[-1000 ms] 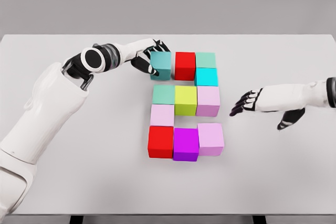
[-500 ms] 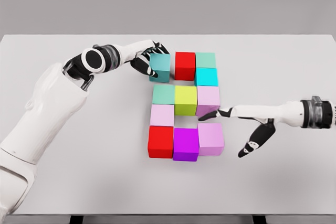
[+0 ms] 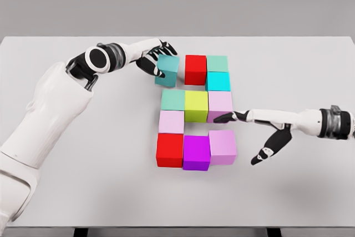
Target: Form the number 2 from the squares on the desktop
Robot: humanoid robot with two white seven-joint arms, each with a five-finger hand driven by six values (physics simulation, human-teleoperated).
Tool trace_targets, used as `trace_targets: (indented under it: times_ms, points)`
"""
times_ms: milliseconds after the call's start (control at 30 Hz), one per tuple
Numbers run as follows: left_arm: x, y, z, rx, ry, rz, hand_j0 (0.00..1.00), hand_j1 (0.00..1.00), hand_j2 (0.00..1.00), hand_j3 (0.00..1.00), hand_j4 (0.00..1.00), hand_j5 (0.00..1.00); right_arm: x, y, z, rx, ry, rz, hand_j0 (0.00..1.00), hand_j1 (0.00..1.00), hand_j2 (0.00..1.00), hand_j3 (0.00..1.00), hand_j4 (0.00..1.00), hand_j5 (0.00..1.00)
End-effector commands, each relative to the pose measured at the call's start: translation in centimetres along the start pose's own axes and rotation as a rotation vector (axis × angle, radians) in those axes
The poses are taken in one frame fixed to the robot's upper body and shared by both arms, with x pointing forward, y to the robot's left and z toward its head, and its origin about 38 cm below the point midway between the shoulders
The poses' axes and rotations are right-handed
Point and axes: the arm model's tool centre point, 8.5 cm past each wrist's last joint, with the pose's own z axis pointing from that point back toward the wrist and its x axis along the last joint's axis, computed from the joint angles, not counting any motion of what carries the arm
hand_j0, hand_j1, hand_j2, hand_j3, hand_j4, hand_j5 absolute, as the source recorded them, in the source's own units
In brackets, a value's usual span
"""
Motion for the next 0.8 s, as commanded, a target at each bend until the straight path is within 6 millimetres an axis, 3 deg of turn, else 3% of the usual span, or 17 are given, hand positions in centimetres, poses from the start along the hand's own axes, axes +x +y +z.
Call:
trace_targets:
  times_ms: [0, 333, 567, 767]
  points:
    - [-0.7, -0.1, -0.3, -0.007, 0.014, 0.011, 0.75, 0.75, 0.75, 0.75, 0.75, 0.75, -0.3, -0.2, -0.8, -0.011, -0.013, -0.014, 1.00, 1.00, 1.00, 1.00, 1.00, 1.00]
    - [-0.1, -0.2, -0.7, -0.011, -0.006, 0.001, 0.77, 0.77, 0.77, 0.77, 0.77, 0.77, -2.3, -0.4, -1.6, -0.028, 0.012, -0.040, 1.00, 1.00, 1.00, 1.00, 1.00, 1.00]
    - [0.0, -0.5, -0.8, -0.015, -0.007, 0.001, 0.95, 0.95, 0.95, 0.95, 0.95, 0.95, -2.8, 0.7, -2.4, -0.014, 0.000, -0.064, 1.00, 1.00, 1.00, 1.00, 1.00, 1.00]
    - [-1.0, -0.6, -1.2, -0.025, -0.009, -0.003, 0.97, 0.97, 0.97, 0.97, 0.97, 0.97, -3.2, 1.0, -2.2, -0.015, 0.009, -0.075, 1.00, 1.00, 1.00, 1.00, 1.00, 1.00]
